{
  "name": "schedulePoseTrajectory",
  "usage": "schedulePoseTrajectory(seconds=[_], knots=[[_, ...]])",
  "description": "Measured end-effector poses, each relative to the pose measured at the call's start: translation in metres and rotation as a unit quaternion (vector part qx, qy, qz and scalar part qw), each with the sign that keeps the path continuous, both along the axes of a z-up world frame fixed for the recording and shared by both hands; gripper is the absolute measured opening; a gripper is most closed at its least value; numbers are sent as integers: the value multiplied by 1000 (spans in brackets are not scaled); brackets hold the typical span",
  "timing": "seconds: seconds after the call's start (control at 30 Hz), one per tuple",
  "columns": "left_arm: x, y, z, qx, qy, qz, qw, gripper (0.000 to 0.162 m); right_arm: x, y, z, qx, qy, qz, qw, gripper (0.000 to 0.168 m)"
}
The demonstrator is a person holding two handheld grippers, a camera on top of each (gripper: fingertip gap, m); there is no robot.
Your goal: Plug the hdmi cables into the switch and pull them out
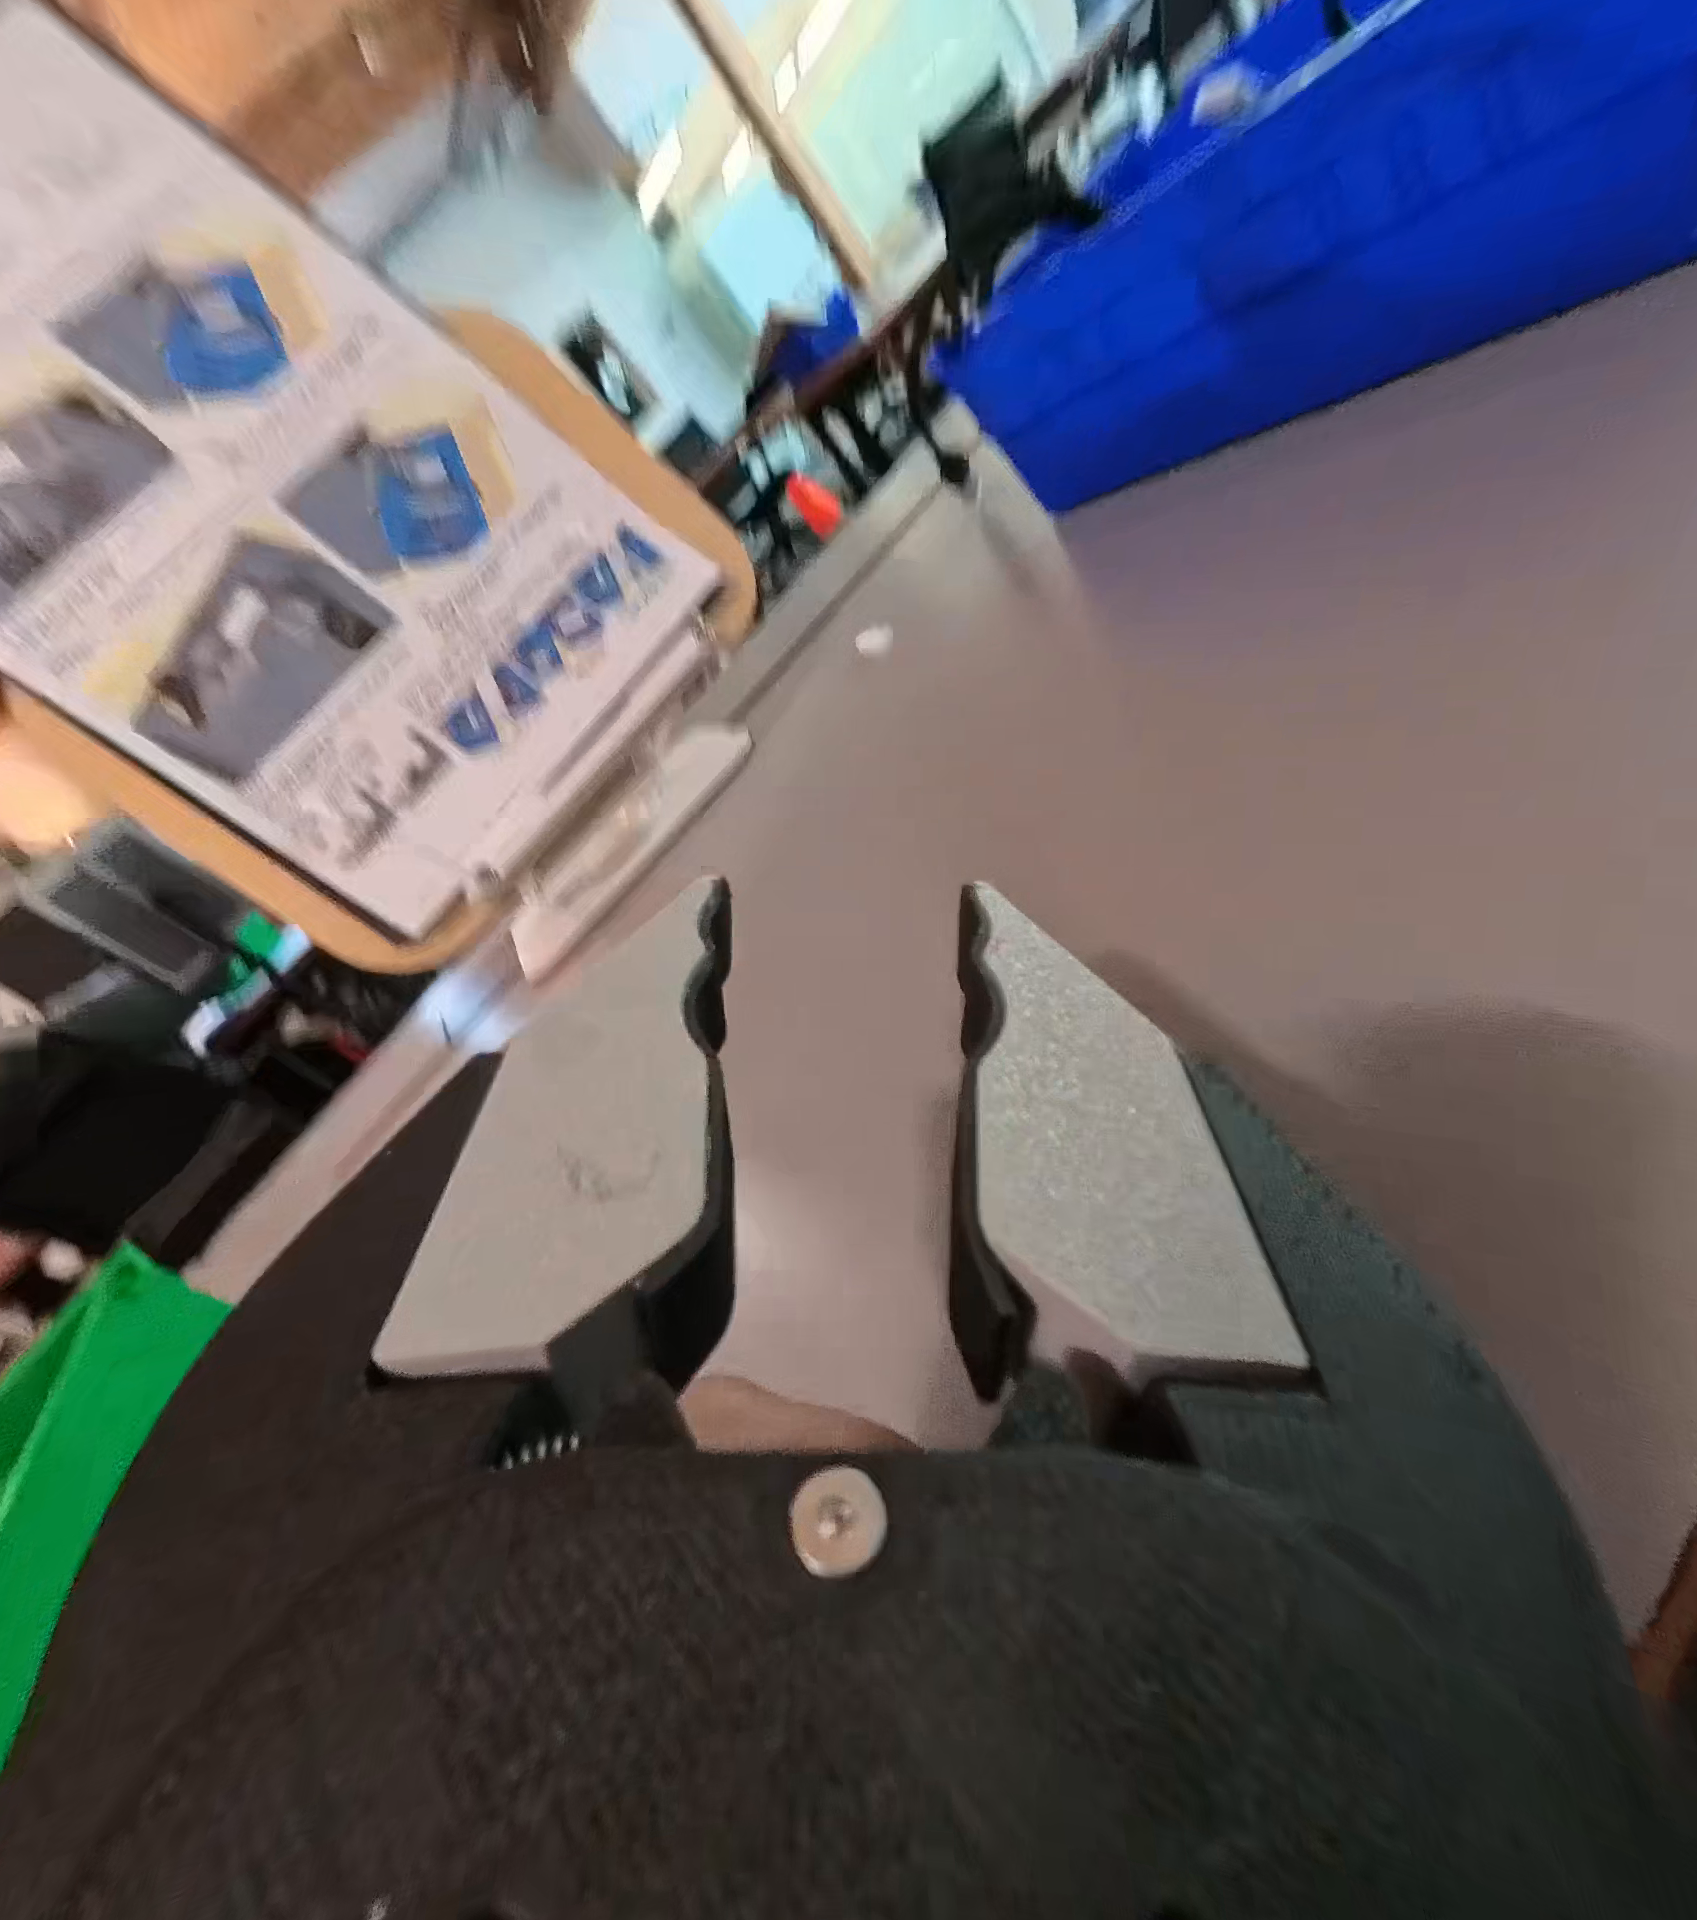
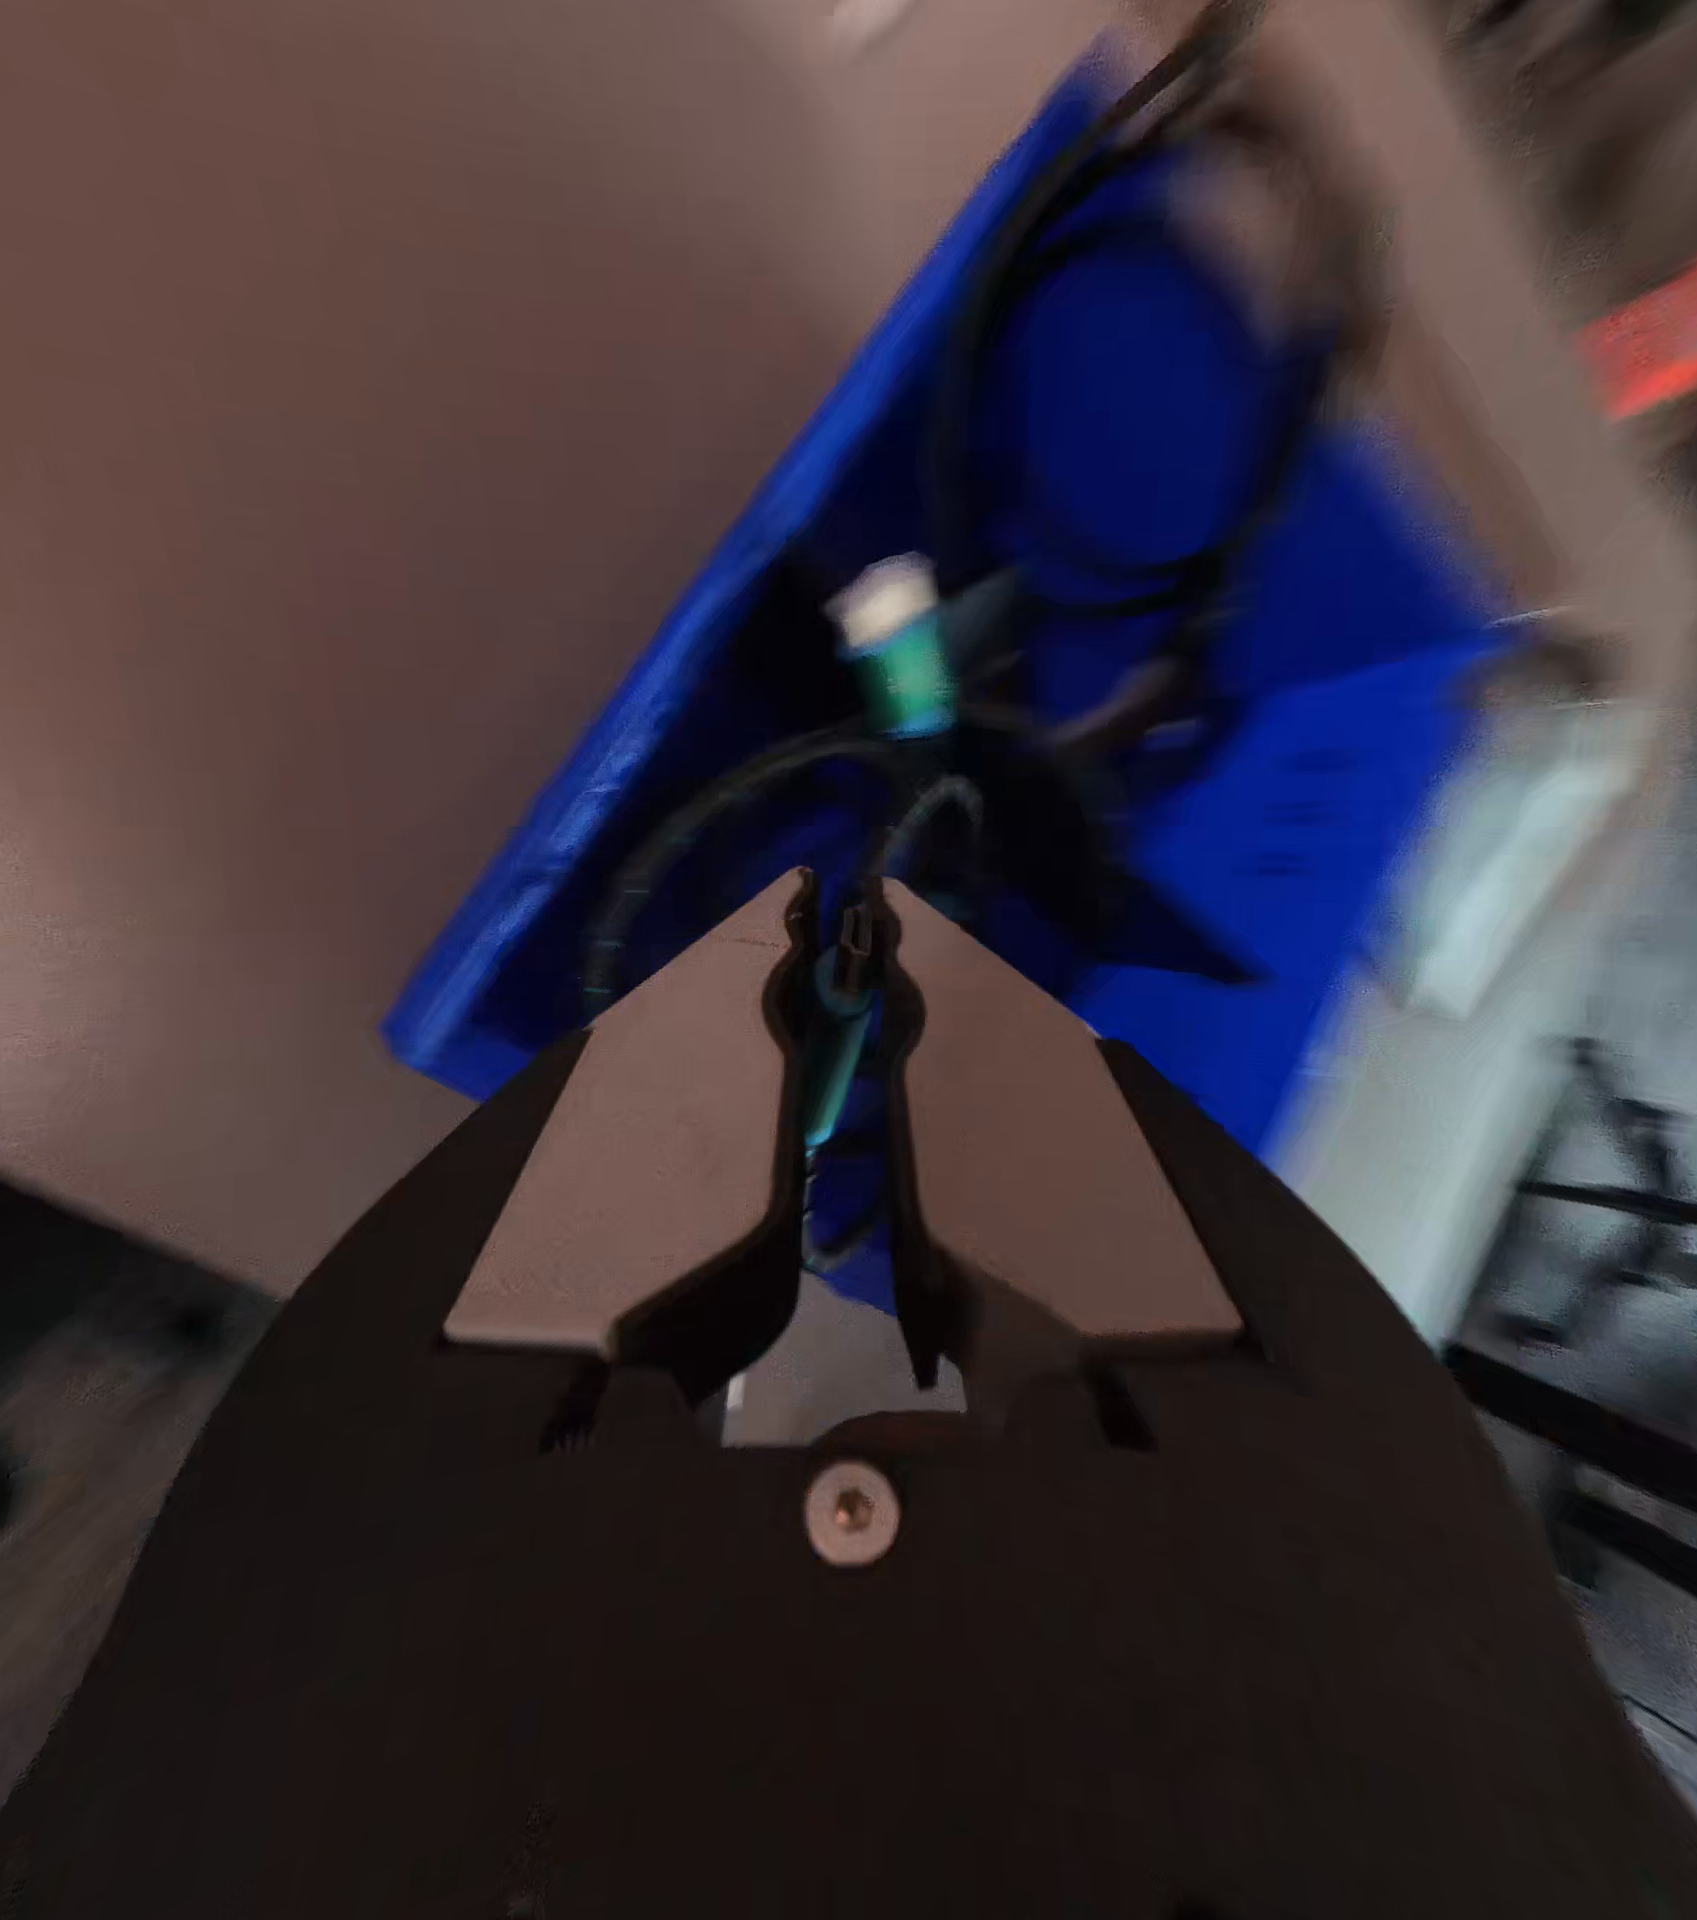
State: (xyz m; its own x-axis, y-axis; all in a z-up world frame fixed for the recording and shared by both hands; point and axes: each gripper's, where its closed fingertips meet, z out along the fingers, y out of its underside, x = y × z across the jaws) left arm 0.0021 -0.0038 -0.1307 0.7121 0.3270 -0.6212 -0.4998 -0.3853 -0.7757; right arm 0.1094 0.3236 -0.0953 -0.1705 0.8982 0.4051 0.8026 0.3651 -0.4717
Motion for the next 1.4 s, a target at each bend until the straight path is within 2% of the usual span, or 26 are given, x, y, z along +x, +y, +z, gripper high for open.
schedulePoseTrajectory(seconds=[0.03, 0.07, 0.1, 0.17, 0.2, 0.33, 0.4, 0.5, 0.63, 0.7, 0.8, 0.87, 0.93, 1.0, 1.03, 1.07, 1.1, 1.17, 1.23, 1.27, 1.33, 1.4], knots=[[-6, -3, -9, -30, -38, 24, 999, 49, -6, -13, -36, -58, -43, 10, 997, 18], [-8, -7, -19, -59, -90, 39, 993, 51, -14, -12, -59, -71, -58, -7, 996, 25], [-4, -11, -25, -79, -142, 38, 986, 62, -21, -1, -68, -44, -56, -23, 997, 31], [3, -24, -18, -75, -205, 27, 976, 68, -32, 5, -59, -37, -9, -35, 999, 41], [3, -35, -9, -59, -215, 28, 974, 68, -35, 5, -48, -59, 23, -45, 997, 39], [-18, -98, 20, -10, -213, 85, 973, 70, -15, 22, 2, -108, 132, -108, 979, 43], [-33, -134, 28, 10, -210, 127, 969, 72, -3, 17, 16, -138, 183, -112, 967, 54], [-47, -177, 35, 35, -220, 170, 960, 72, 9, -2, 7, -188, 196, -110, 956, 77], [-65, -224, 36, 59, -219, 233, 946, 73, 9, -65, -15, -274, 204, -45, 939, 87], [-74, -236, 28, 68, -237, 253, 936, 74, 4, -60, -47, -210, 171, -78, 959, 93], [-86, -233, 10, 72, -278, 259, 922, 74, -6, -33, -77, -87, 148, -129, 977, 88], [-102, -231, 7, 82, -270, 284, 916, 74, -11, -26, -84, -12, 137, -129, 982, 83], [-109, -218, 0, 78, -287, 279, 913, 71, -12, -22, -88, 63, 121, -126, 983, 77], [-105, -196, -18, 40, -320, 255, 912, 72, -13, -26, -86, 93, 123, -123, 980, 61], [-104, -190, -27, 13, -315, 253, 915, 64, -14, -30, -83, 89, 131, -124, 979, 52], [-111, -193, -28, -4, -272, 276, 922, 29, -14, -32, -80, 81, 139, -130, 978, 48], [-117, -198, -26, -21, -224, 290, 930, 15, -13, -34, -76, 70, 148, -136, 977, 40], [-125, -216, -21, -29, -180, 330, 926, 4, -11, -40, -65, 42, 168, -146, 974, 23], [-123, -226, -8, 10, -164, 299, 940, 4, -13, -56, -61, 0, 179, -135, 975, 15], [-121, -234, 2, 26, -153, 293, 943, 4, -17, -74, -60, -52, 186, -119, 974, 12], [-120, -245, 19, 47, -140, 294, 944, 4, -28, -111, -61, -121, 186, -91, 971, 17], [-119, -253, 40, 48, -108, 305, 945, 3, -43, -149, -60, -122, 191, -78, 971, 20]])
